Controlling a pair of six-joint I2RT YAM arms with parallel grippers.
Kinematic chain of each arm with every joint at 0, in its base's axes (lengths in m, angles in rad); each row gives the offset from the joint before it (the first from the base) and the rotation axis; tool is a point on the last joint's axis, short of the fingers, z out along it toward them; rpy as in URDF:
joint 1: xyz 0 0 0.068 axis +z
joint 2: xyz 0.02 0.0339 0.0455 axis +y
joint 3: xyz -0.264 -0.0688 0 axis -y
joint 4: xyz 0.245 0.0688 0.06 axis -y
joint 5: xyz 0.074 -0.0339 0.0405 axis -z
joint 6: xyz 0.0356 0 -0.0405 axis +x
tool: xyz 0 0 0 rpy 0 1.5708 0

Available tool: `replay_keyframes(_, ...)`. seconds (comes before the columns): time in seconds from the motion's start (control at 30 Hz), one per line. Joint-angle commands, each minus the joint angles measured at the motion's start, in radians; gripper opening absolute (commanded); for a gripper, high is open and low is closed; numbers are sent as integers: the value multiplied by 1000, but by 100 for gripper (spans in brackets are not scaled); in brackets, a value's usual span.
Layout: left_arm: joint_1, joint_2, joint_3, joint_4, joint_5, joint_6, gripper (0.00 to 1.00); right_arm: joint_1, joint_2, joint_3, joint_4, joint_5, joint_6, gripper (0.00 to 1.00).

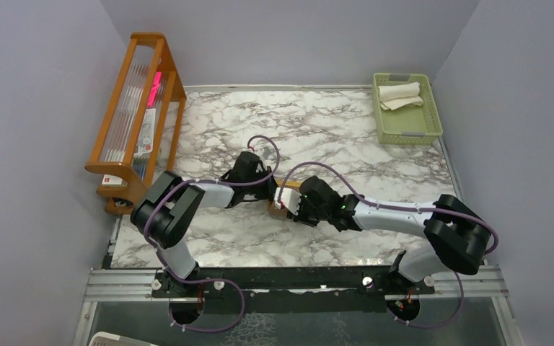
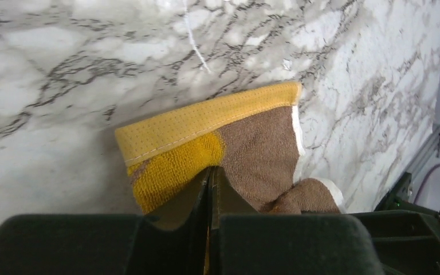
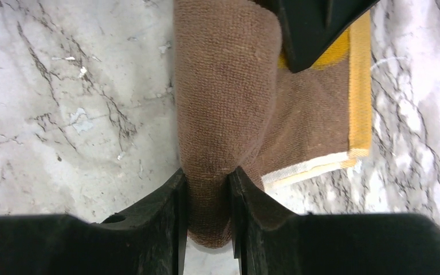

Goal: Roll the towels
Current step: Roll the towel at the center of the board.

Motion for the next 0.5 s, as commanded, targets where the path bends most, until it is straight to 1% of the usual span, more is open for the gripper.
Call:
replay_keyframes(0.0,31,-11,-82,-131,-258,17,5,-15,55,30,-16,-168,2,29)
replay_keyframes(0.1,32,-19,-120,-46,-200,8,6,-18,94,65,-31,-235,-20,28)
replay_keyframes(0.17,33,-12,-110,-20,-153,15,7,-19,108,86,-34,-260,-48,29)
replay_keyframes(0.37,34,24,-34,-10,-61,73,9,-18,140,158,-34,-269,-134,30)
replay_keyframes(0.47,54,19,9,-34,-41,99,10,-20,166,192,-55,-295,-158,30)
